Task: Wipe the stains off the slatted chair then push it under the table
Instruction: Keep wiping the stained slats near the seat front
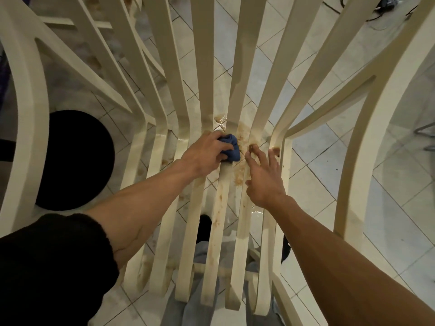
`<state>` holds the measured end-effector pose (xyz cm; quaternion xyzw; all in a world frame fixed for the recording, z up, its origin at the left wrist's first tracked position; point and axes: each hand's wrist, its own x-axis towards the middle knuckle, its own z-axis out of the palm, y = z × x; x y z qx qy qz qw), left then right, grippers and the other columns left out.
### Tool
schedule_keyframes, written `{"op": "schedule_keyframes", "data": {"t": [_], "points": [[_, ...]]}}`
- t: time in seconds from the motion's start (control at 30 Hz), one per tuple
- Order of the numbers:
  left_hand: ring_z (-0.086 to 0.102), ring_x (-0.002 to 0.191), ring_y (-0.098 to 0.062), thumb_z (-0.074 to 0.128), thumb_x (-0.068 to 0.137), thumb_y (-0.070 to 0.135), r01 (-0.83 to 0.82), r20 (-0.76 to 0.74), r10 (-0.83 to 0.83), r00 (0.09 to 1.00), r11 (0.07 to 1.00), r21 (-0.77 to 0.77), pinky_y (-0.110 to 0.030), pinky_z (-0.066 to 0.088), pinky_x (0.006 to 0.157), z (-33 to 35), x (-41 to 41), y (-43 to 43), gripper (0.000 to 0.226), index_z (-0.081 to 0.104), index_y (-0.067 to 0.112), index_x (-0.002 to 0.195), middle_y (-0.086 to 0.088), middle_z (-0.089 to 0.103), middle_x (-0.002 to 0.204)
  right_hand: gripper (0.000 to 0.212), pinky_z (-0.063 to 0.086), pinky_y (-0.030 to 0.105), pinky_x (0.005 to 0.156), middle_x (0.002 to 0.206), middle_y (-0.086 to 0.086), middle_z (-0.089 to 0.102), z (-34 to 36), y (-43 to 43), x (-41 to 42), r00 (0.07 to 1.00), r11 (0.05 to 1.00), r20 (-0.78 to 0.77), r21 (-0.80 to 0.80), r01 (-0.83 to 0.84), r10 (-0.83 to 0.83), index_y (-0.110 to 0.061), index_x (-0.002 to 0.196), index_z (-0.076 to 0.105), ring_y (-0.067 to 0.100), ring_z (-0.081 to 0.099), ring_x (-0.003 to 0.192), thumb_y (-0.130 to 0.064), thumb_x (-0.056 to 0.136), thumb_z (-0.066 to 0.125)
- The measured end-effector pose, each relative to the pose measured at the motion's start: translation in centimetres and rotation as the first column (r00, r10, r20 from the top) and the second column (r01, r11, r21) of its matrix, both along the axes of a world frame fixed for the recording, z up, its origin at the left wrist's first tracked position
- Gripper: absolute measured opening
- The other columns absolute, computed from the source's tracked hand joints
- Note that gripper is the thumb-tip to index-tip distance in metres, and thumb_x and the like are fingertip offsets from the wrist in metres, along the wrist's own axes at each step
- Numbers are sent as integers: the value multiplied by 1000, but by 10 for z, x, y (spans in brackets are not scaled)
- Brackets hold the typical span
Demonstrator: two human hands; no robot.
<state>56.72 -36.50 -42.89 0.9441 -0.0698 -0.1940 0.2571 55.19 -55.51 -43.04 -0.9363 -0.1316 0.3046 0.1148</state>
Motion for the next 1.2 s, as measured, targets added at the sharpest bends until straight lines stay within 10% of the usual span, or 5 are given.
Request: {"op": "schedule_keyframes", "data": {"t": [0.3,1.2], "points": [[45,110,-29,58,92,12,124,-36,-122,992,991,52,-20,23,89,7,-32,-2,32,67,21,121,-3,47,134,85,4,47,121,163,-4,-6,-1,0,1,1000,1000,6,-4,-3,3,-21,156,10,36,-10,148,-4,88,58],[52,105,-31,59,87,12,-47,-37,49,998,998,35,-41,37,96,-13,-67,-6,34,66,26,117,-1,53,125,85,4,47,121,163,-3,-5,1,0,0,1000,1000,-10,-7,-5,4,-22,156,10,34,-11,149,-6,89,60]]}}
